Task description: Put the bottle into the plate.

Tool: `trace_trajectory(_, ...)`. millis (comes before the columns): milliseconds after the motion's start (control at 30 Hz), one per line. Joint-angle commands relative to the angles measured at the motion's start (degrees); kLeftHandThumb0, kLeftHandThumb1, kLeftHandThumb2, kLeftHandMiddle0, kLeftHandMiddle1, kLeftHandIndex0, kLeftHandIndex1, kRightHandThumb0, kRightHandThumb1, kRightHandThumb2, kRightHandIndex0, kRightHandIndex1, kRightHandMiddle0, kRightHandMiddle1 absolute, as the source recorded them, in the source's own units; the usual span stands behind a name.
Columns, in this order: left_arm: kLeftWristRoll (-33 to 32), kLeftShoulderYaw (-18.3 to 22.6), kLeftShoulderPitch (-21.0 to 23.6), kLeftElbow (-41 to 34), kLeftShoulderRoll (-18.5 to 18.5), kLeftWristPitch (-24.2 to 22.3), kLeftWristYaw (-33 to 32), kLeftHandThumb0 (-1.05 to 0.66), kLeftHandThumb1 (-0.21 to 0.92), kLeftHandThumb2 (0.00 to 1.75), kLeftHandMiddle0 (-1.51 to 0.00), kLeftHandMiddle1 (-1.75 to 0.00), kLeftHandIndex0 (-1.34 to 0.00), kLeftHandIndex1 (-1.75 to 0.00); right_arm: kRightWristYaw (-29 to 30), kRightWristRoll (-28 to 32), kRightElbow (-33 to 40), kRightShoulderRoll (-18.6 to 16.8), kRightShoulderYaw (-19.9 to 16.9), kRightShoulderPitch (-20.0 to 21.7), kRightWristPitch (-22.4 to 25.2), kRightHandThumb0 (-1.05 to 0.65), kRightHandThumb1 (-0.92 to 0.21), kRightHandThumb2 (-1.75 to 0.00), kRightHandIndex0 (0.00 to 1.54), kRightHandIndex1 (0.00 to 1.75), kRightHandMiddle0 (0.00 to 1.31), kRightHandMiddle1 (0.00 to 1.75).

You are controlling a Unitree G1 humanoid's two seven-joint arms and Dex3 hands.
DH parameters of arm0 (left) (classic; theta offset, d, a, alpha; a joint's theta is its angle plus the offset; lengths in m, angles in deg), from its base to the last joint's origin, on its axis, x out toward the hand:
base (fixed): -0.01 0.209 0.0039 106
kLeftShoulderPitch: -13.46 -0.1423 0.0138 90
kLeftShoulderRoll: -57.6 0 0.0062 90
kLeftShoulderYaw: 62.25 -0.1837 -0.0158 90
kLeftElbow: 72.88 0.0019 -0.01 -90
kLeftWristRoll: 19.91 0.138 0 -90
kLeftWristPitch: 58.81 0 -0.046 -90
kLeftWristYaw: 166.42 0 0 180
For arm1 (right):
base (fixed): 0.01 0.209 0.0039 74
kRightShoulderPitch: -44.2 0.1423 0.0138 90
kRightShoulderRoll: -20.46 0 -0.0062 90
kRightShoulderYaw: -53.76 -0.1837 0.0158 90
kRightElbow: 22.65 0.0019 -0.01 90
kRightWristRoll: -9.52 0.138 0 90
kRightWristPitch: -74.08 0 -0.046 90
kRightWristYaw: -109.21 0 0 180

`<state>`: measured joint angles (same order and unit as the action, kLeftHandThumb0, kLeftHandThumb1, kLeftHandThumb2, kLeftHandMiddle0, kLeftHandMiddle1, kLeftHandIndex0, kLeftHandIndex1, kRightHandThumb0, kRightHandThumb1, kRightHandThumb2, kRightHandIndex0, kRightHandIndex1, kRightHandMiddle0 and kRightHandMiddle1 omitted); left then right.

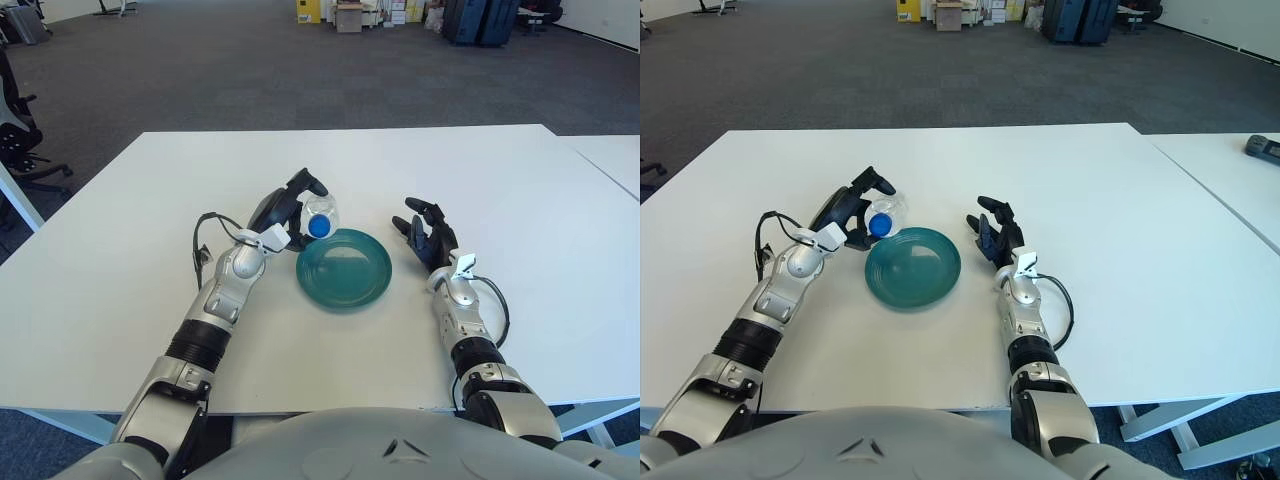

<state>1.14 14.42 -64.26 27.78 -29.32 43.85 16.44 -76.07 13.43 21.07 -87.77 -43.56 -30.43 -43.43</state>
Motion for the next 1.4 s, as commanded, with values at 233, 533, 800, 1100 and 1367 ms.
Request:
trace_trajectory(233,0.4,-0.8,-1.7,-3.1,-0.5,-1.1,2.6,-0.08,0.47,1.04,-1.18,-1.75,-0.89,-1.75,0.8,0.5,-1.4,-1.0,0.1,-1.2,2.1,-0.61,-0.92,-0.72,0.73,0.05,0.14,0.91)
trace_trajectory(533,0.8,-1.0,-2.2,-3.7,-0.4,-1.7,3.4,-0.08,0.48,1.04,-1.18,-1.75,-0.89,-1.75,1.1,0.3,-1.3,-1.0,0.3,-1.2,2.4,-0.62,-0.92,-0.73,0.73,0.05,0.13,0.92)
trace_trajectory(800,2.0,-1.5,-2.2,-3.4,-0.7,-1.7,3.6,-0.08,0.48,1.04,-1.18,-1.75,-0.89,-1.75,0.8,0.5,-1.1,-1.1,0.4,-1.2,2.6,-0.63,-0.92,-0.74,0.72,0.05,0.12,0.91)
trace_trajectory(1100,4.1,-2.3,-1.1,0.6,-1.3,1.2,2.4,-0.08,0.47,1.04,-1.18,-1.75,-0.89,-1.75,-0.1,0.9,-0.9,-1.1,0.2,-1.3,2.5,-0.67,-0.92,-0.77,0.73,0.06,0.13,0.92)
trace_trajectory(1367,4.3,-2.6,-0.7,3.0,-1.4,1.4,2.8,-0.07,0.46,1.05,-1.16,-1.75,-0.90,-1.75,-0.6,1.0,-0.8,-1.1,0.2,-1.4,2.1,-0.67,-0.92,-0.78,0.73,0.06,0.13,0.93)
